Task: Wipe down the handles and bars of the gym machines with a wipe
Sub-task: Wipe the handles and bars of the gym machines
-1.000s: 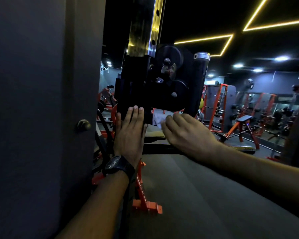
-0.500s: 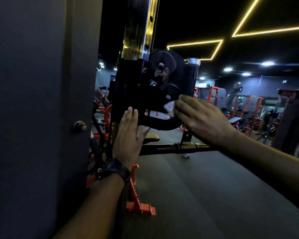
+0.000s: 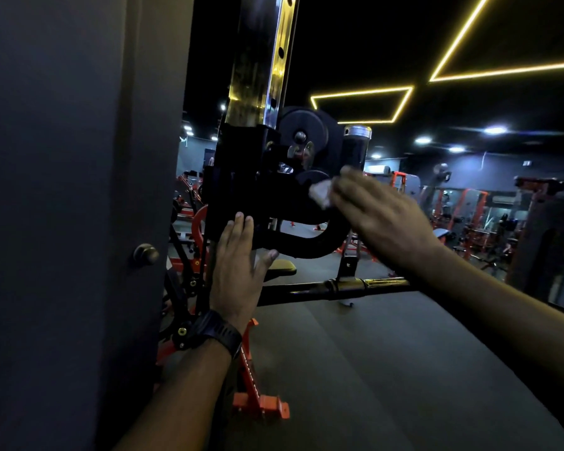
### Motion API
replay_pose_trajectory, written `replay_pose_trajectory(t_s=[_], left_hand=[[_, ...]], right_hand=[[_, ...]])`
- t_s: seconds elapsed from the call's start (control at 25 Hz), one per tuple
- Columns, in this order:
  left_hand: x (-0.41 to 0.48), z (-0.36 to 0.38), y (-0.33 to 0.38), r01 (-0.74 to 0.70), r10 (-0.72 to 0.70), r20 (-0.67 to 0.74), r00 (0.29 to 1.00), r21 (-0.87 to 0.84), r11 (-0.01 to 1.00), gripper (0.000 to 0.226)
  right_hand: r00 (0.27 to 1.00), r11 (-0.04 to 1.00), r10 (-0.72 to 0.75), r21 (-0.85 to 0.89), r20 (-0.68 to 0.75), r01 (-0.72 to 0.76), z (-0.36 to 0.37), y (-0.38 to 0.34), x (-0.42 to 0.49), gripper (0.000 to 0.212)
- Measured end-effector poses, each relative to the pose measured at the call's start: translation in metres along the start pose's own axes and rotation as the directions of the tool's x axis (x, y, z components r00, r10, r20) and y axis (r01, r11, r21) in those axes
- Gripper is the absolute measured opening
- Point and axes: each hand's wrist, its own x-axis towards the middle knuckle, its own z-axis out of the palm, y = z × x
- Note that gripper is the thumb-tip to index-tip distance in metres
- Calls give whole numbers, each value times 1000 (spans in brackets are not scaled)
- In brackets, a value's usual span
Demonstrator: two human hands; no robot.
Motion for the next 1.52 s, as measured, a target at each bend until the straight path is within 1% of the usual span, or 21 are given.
replay_pose_trajectory(t_s=[0.04,0.08,0.16,0.2,0.28,0.32,0.44,0.56,0.68,0.72,0.8,0.88,0.96,1.04,1.08,1.12,1.2,1.24,1.32,1.4,1.52], left_hand=[[0,0,-1,-6,6,-3,1000,6,1000,76],[2,1,-1,-13,13,-4,1000,16,1000,75],[1,1,-2,-17,17,10,1000,23,1000,74],[0,1,-2,-11,11,11,1000,16,1000,74],[0,0,-1,-13,13,7,1000,2,1000,74],[0,0,0,-16,16,12,1000,-1,1000,74],[-2,-1,-3,-15,15,2,1000,-6,1000,74],[0,-1,-1,-20,20,6,1000,-20,1000,74],[-1,-2,-2,-12,12,-3,1000,-31,999,73],[-2,-1,-2,-19,19,-8,1000,-34,999,73],[-2,0,-1,-27,26,-13,1000,-37,999,72],[-1,0,-3,-19,19,-6,1000,-30,999,72],[-3,1,-4,-16,16,-10,1000,-21,1000,72],[-3,1,-2,-18,18,-11,1000,-26,999,72],[-2,2,-2,-15,15,-14,1000,-32,999,72],[-1,2,-3,-12,12,-11,1000,-33,999,72],[-4,3,-3,-19,19,-3,1000,-30,999,72],[-5,3,-3,-24,23,-5,1000,-33,999,72],[-5,3,-1,-25,25,-2,1000,-29,999,73],[-4,2,-2,-18,18,3,1000,-28,999,73],[-5,2,-4,-17,17,0,1000,-49,999,72]], right_hand=[[998,998,55,12,-2,-55,-1,4,2,40],[998,998,66,-9,-10,-66,-2,7,4,41],[1000,998,30,-51,4,-30,-2,11,7,43],[998,998,64,-27,14,-64,-2,13,9,45],[981,981,193,25,8,-193,-1,16,11,53],[975,974,222,41,9,-222,1,15,9,58],[974,971,225,82,10,-225,9,12,9,60],[925,920,378,113,-17,-374,9,5,16,63],[897,892,438,152,-52,-426,11,-11,11,68],[877,869,478,176,-57,-462,11,-11,13,71],[790,767,612,264,-29,-584,10,-17,19,74],[698,646,716,351,29,-678,10,-39,18,69],[639,568,769,465,-5,-679,8,-47,20,54],[524,454,850,575,-50,-681,6,-35,28,38],[468,385,883,623,-34,-681,6,-31,32,36],[431,320,902,666,2,-674,7,-32,33,35],[408,229,910,737,69,-636,7,-38,27,33],[400,199,912,760,87,-619,7,-34,27,30],[359,130,925,786,124,-605,7,-15,32,26],[356,67,916,804,185,-590,7,-16,29,25],[346,-48,891,819,294,-572,8,-38,15,29]])
